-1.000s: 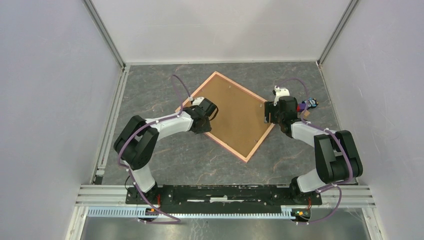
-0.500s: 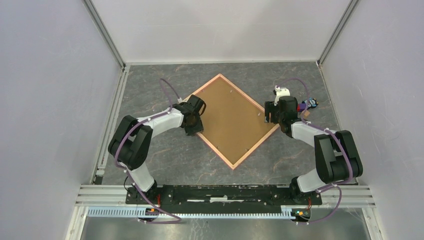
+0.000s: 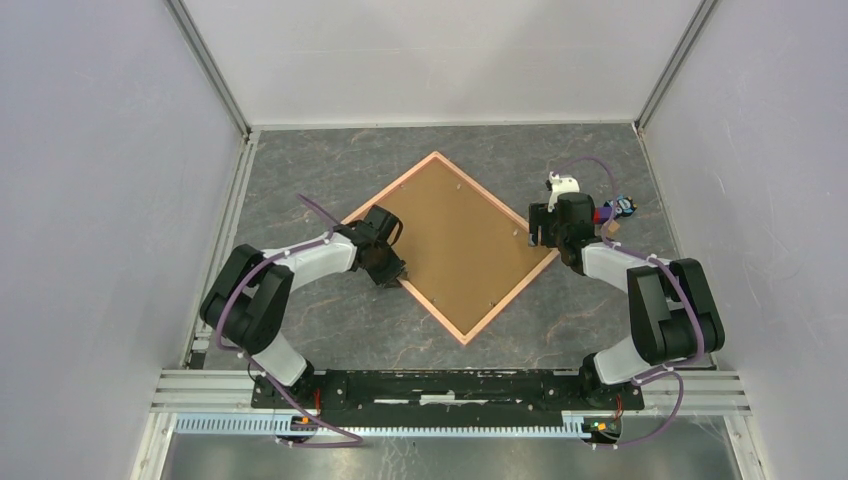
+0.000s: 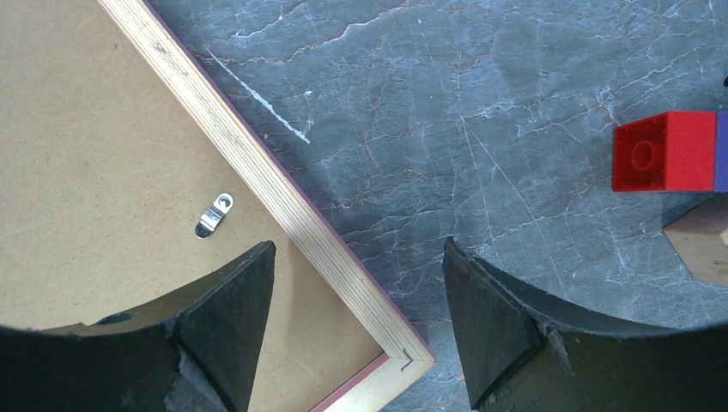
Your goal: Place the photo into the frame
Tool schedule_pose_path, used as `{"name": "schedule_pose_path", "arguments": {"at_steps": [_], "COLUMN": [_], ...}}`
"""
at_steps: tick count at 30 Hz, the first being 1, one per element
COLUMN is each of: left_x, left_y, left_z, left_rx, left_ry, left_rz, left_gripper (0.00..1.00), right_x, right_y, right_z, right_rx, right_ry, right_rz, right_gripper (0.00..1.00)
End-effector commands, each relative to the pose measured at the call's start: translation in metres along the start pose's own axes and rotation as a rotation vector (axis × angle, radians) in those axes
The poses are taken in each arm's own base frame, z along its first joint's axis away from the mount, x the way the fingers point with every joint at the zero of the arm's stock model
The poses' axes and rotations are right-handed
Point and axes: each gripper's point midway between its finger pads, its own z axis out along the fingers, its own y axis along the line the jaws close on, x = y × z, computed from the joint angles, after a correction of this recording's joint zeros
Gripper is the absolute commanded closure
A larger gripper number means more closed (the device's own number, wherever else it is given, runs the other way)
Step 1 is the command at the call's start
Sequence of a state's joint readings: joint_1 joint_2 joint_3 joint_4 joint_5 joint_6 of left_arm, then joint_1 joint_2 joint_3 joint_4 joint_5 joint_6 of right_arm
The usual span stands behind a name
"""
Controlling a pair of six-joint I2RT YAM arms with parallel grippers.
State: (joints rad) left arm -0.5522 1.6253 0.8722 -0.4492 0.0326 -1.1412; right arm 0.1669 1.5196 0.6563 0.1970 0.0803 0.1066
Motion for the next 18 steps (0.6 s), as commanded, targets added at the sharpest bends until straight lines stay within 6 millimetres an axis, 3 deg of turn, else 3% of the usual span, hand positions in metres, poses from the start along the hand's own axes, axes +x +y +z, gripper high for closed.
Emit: {"name": "schedule_pose_path", "arguments": {"at_steps": [1,4,8,14,18], "left_x": [-0.010,-0.032,-0.049,-0.065,-0.077], "left_y": [0.070,0.070,0.066,0.048,0.043], "left_z": [0.010,0.002,-0.004,-0.001,0.004], "left_rx": [-0.300,-0.351,-0.372,-0.329,-0.328], "left_ry": [-0.058,-0.095,-0.106,-0.126,-0.116], "left_rz": [0.078,0.236,0.367,0.383,0.351], "left_gripper": [0.83,0.93,0.97,0.98,0.98], "right_x": [-0.012,-0.011,-0.007,-0.013,-0.019], "right_y": [-0.002,0.000,0.004,0.031,0.048], "right_z": [0.002,0.004,0.011,0.007,0.003], "right_rx": [0.002,-0.007,-0.024,-0.119,-0.071], "right_ry": [-0.041,-0.031,0.012,-0.015,-0.003], "right_rz": [0.001,0.001,0.014,0.086,0.072], "right_gripper": [0.23,0.22,0.20,0.20,0.19]}}
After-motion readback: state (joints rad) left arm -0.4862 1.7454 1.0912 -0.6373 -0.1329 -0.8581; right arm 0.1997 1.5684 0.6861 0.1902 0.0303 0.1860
